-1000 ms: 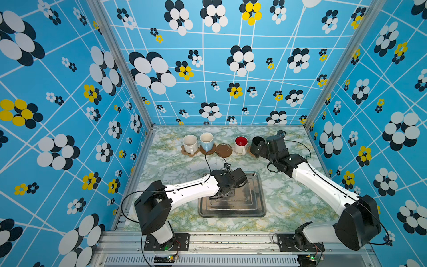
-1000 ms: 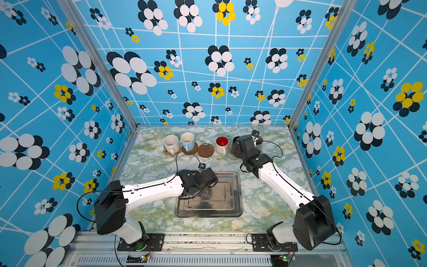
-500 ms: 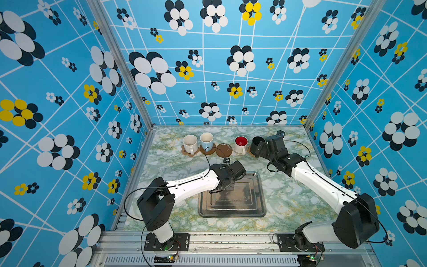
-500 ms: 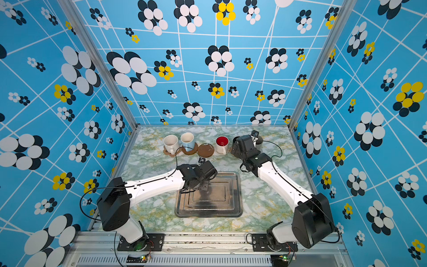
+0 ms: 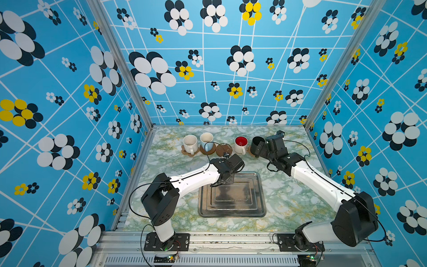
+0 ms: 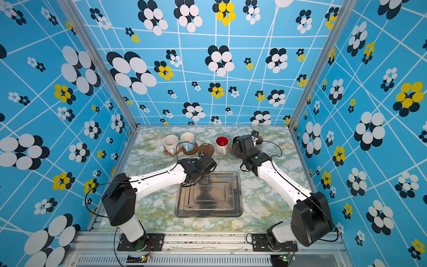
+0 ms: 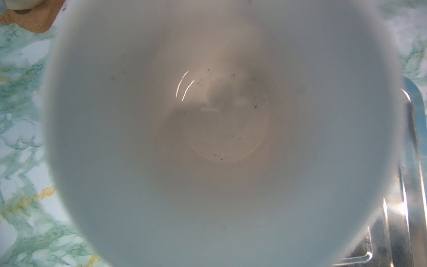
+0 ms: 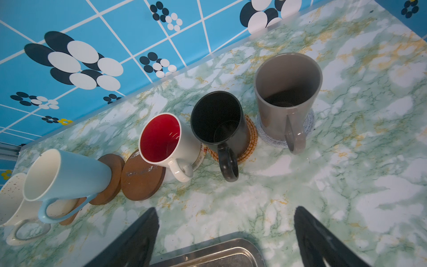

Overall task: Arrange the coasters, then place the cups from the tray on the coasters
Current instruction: 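Lift the lavender mug out of the tray toward the coasters with the left gripper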

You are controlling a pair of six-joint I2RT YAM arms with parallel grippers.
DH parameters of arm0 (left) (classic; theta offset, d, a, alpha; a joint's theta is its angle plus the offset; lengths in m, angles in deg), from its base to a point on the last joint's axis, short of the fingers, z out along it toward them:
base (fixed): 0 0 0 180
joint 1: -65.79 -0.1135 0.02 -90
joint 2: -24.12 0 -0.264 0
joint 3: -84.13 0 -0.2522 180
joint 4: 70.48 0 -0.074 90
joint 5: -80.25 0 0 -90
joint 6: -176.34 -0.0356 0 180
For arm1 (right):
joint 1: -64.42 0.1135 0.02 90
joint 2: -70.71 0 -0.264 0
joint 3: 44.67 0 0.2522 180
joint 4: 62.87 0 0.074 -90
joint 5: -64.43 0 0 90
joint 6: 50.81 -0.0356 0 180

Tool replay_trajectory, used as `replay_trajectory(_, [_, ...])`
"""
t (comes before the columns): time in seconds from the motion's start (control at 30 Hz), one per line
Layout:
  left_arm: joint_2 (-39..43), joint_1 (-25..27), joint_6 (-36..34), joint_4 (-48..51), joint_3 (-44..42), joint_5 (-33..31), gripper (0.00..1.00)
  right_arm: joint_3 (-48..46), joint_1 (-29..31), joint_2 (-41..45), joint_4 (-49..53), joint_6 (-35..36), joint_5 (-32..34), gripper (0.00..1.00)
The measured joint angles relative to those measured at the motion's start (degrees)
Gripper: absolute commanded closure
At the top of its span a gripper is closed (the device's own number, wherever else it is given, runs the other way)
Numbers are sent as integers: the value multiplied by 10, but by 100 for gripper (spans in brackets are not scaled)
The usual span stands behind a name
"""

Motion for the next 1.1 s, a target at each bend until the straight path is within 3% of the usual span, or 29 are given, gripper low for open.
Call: replay_trajectory(1.1, [-61, -81, -75, -15, 102, 24, 100, 16, -9, -22, 10, 15, -17, 6])
